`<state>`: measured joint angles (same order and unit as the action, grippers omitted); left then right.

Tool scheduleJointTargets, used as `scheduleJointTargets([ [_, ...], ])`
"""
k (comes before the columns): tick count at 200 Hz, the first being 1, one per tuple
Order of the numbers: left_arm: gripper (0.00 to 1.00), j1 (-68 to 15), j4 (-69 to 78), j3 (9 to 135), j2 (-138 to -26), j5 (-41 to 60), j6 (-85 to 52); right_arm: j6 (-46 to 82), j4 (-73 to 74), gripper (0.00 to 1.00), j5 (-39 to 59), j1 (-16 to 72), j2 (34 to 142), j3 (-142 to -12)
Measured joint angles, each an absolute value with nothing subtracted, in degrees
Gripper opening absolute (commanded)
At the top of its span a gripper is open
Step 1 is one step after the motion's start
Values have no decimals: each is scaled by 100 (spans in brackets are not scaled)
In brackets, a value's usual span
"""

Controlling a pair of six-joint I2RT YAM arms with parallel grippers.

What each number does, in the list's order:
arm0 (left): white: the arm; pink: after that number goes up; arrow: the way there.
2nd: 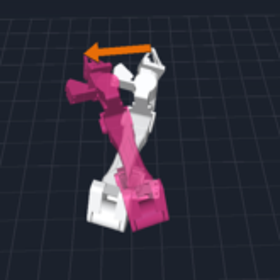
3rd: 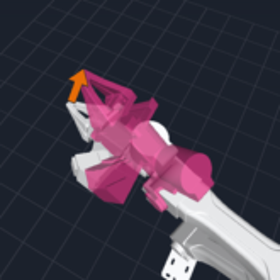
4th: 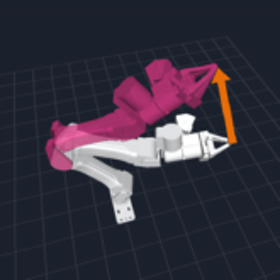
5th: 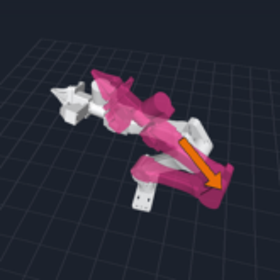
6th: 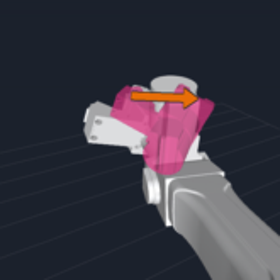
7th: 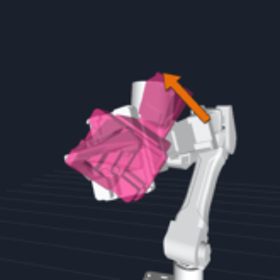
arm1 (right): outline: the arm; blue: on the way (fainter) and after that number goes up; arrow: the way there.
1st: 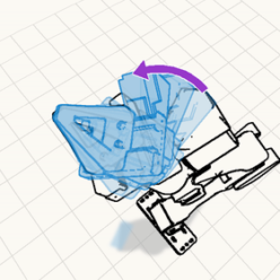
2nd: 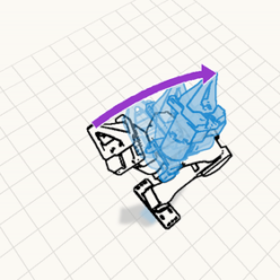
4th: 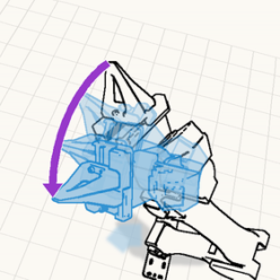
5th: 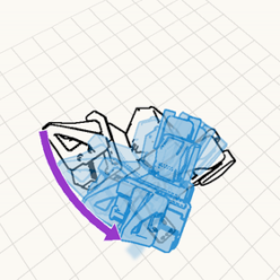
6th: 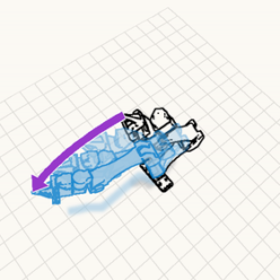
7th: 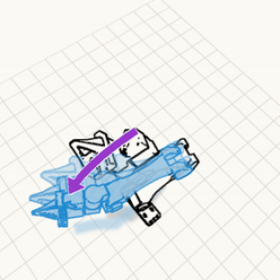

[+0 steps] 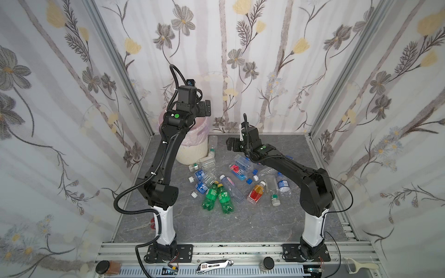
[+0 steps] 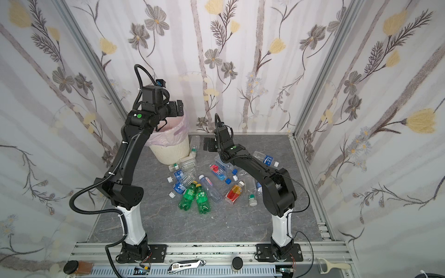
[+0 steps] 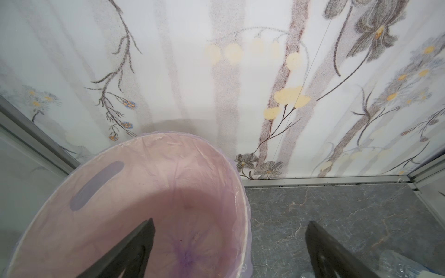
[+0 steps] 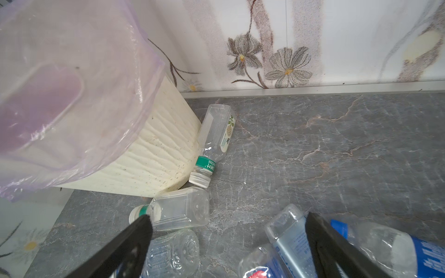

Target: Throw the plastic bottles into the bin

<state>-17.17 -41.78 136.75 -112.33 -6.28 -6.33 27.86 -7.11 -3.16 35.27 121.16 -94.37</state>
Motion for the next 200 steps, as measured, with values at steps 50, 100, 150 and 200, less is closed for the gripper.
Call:
scheduleJointTargets([
  [50, 100, -1658, -4156, 12700, -10634, -40, -1483, 3197, -576, 100, 115, 3568, 13010, -10062],
  [100, 100, -1660, -3164, 10516, -9124, 86, -1824, 3590, -429, 100, 521, 3601, 13753, -10510],
  [150, 100, -1640, -2018, 8444, -7931, 274, -2373, 3916, -346, 96, 770, 3651, 14387, -11015],
  [200, 100, -1645, -1004, 6683, -6956, 655, -3046, 4320, -161, 93, 1017, 3667, 14997, -11467],
])
